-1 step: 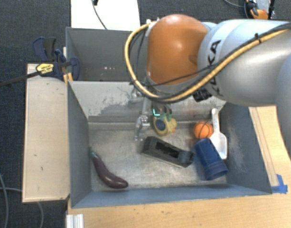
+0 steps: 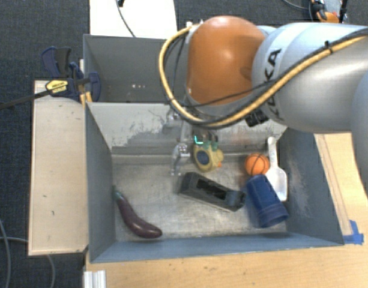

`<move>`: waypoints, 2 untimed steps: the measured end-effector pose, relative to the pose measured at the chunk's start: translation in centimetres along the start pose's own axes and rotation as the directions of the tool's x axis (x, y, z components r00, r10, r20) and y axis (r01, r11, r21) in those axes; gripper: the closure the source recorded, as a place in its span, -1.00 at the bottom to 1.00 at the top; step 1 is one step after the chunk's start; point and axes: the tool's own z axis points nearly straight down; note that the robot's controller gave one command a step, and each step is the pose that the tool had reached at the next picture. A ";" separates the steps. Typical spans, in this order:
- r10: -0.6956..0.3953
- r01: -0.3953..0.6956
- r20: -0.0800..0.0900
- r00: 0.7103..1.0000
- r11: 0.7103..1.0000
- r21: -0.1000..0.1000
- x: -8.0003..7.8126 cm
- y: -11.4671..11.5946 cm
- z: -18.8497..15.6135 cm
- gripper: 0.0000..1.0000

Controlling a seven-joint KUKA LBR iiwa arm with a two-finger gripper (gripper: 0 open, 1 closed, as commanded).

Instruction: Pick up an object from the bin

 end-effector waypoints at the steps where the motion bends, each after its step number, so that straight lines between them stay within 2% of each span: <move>1: -0.061 0.061 0.005 0.998 0.998 -0.001 1.9 -2.3 3.6 -1.00; 2: -0.235 0.235 0.003 0.972 0.972 0.001 2.3 -4.0 10.2 -1.00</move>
Offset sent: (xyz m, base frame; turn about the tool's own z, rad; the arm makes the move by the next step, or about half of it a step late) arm -0.0245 -0.0482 -0.1438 -0.3251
